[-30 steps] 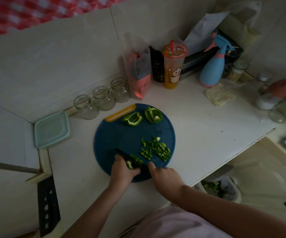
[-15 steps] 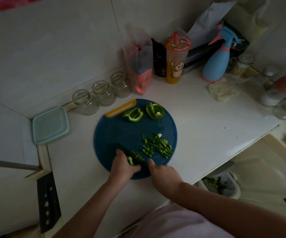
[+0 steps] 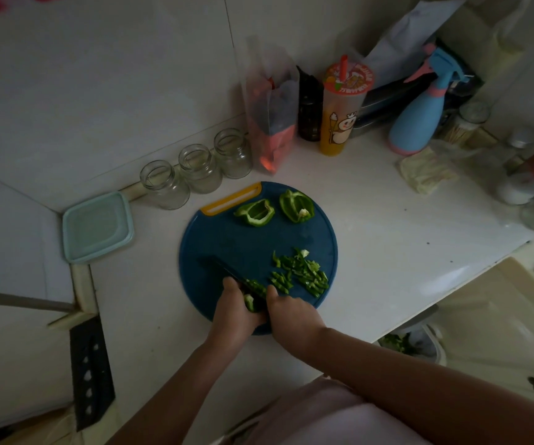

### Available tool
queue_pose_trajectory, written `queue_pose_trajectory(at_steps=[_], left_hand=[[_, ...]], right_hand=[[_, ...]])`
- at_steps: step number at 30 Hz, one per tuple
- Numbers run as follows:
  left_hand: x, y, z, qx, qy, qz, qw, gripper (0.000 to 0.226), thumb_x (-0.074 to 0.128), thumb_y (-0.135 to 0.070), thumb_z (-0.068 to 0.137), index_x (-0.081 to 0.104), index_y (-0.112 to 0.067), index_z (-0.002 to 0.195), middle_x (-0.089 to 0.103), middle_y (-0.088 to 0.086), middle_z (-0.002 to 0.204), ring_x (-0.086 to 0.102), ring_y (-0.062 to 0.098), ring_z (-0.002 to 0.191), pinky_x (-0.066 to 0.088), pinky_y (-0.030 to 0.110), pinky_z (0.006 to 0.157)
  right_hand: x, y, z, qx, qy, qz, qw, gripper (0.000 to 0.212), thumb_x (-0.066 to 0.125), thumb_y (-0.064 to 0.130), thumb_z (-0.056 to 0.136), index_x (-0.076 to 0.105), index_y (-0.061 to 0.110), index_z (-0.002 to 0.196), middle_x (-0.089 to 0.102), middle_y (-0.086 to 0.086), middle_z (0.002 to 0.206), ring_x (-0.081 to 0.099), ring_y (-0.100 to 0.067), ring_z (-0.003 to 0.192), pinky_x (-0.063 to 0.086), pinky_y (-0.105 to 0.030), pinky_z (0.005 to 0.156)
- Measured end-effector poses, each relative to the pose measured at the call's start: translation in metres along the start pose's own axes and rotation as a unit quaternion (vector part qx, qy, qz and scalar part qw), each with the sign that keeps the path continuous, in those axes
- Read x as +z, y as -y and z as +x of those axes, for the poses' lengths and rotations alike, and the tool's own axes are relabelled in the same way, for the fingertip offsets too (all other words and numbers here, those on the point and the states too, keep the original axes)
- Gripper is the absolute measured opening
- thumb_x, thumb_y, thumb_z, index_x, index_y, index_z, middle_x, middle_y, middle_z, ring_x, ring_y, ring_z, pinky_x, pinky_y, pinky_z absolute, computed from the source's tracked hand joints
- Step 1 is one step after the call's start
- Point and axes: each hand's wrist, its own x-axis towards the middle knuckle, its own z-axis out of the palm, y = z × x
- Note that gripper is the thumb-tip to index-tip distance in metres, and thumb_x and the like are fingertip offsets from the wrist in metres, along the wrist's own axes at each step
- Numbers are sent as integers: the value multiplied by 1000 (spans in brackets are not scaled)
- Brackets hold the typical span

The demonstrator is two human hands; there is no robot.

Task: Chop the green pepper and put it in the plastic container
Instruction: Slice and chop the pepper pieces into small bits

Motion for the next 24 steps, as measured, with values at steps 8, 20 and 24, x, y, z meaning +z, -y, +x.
queue_pose_trajectory(at_steps=[8,20,24], left_hand=[[0,6,-3,31,-18,5,999,60,85,-21,65,36,-14,100,54,-1,95,56,13,86,39,7,55],[9,18,-2,56,-69,-7,996,54,83,-16,66,40,-17,98,58,5,94,57,14,80,38,9,58],[10,21,-1,54,-65,-8,996,57,84,-15,65,42,-11,102,58,6,97,59,18,86,38,12,63]], right_hand=[[6,3,1,19,-27,14,999,31,43,7,92,35,5,122,63,-16,105,63,-36,94,40,-36,65],[4,-25,-12,82,-54,147,984,19,37,19,98,41,5,110,62,-20,100,61,-37,91,44,-36,67],[1,-30,-18,31,-71,95,992,22,35,24,100,41,6,112,63,-17,96,61,-37,87,45,-38,67]])
